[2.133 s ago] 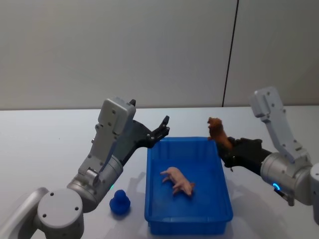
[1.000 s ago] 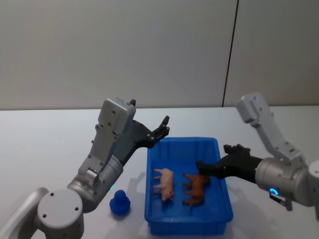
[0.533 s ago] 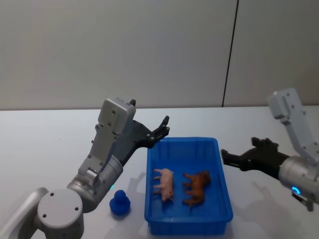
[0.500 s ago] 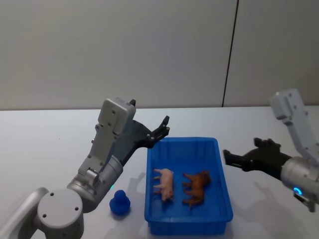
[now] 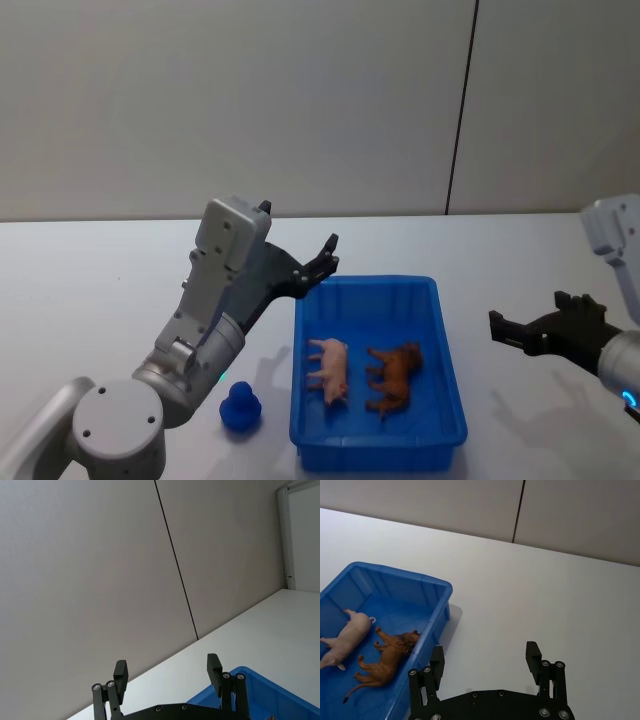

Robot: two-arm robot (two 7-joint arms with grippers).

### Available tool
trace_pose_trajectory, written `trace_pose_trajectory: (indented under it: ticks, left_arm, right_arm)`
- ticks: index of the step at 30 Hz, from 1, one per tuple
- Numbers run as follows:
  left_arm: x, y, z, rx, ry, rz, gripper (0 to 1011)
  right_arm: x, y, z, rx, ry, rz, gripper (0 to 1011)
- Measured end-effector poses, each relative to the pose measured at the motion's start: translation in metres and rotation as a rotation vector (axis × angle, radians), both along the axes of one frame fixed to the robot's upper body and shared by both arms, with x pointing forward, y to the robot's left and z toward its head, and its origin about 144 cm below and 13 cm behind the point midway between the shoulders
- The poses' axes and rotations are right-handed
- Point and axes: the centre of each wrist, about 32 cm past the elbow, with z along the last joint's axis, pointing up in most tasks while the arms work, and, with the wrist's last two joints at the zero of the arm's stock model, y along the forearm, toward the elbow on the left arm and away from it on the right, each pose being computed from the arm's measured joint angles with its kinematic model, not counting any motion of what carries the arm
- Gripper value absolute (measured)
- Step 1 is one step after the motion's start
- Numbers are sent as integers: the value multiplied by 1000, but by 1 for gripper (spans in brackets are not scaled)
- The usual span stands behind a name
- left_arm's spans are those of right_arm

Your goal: Pick up the two dolls from the table and place them into the box.

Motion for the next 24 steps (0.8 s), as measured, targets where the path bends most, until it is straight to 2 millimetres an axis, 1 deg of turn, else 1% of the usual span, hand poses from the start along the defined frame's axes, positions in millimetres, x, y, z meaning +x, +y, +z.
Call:
trace_pose_trajectory:
  ticks: [10,16,24]
  left_arm:
    - [-8,15,4,15,34,11,1001]
    - [-19,28,6,23,97,22,1001]
    - [-33,39,7,27,194,24,1001]
  right_arm:
    - [-3,-5,-2,-8,6,-28,1001]
    - [-4,-6,-3,-12,8,-37,1001]
    - [-5,-7,-3,-14,9,-44,1001]
